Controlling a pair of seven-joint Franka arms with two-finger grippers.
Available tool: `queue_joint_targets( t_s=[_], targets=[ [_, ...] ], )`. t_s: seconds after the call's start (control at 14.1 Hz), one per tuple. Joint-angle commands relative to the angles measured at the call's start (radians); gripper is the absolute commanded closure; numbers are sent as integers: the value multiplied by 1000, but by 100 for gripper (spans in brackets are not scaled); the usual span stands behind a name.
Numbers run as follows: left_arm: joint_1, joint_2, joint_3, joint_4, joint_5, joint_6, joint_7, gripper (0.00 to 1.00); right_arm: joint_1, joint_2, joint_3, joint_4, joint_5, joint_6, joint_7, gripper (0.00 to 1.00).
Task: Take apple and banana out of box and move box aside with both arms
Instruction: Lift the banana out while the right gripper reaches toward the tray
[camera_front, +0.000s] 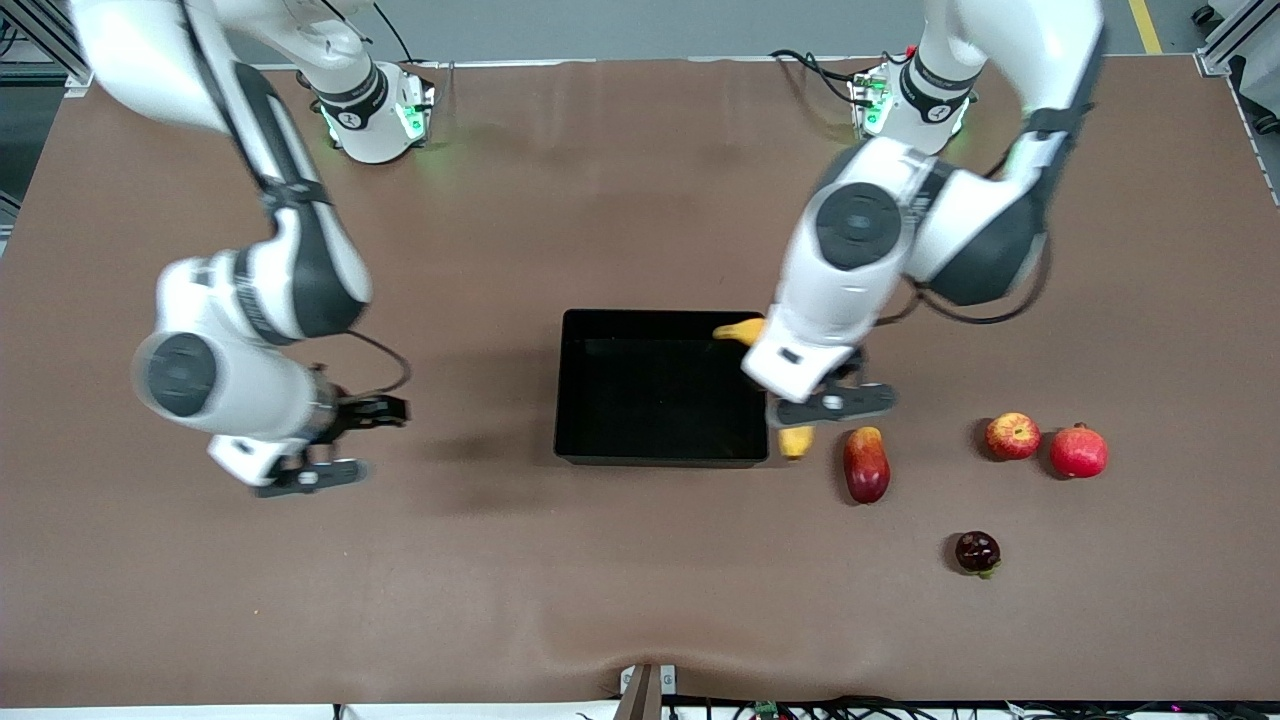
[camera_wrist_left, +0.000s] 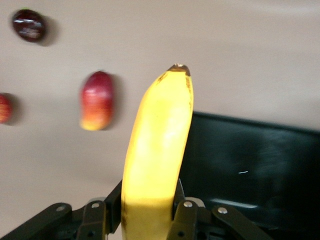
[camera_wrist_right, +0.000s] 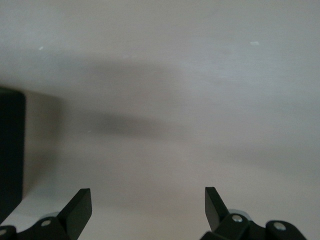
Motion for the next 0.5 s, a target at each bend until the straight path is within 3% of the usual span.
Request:
queue_joint_targets(
  t_s=[0.0,0.14,0.43],
  targets=[
    [102,-158,-9,-242,-21,30,164,100,65,13,-8,18,63,-12,6,0],
    [172,-172,-9,-322,-21,73,210,100,95,41,-8,18,131,-1,70,0],
    [257,-139,-8,-508,-6,324,219,100,211,75,-11,13,131,93,245,0]
  ],
)
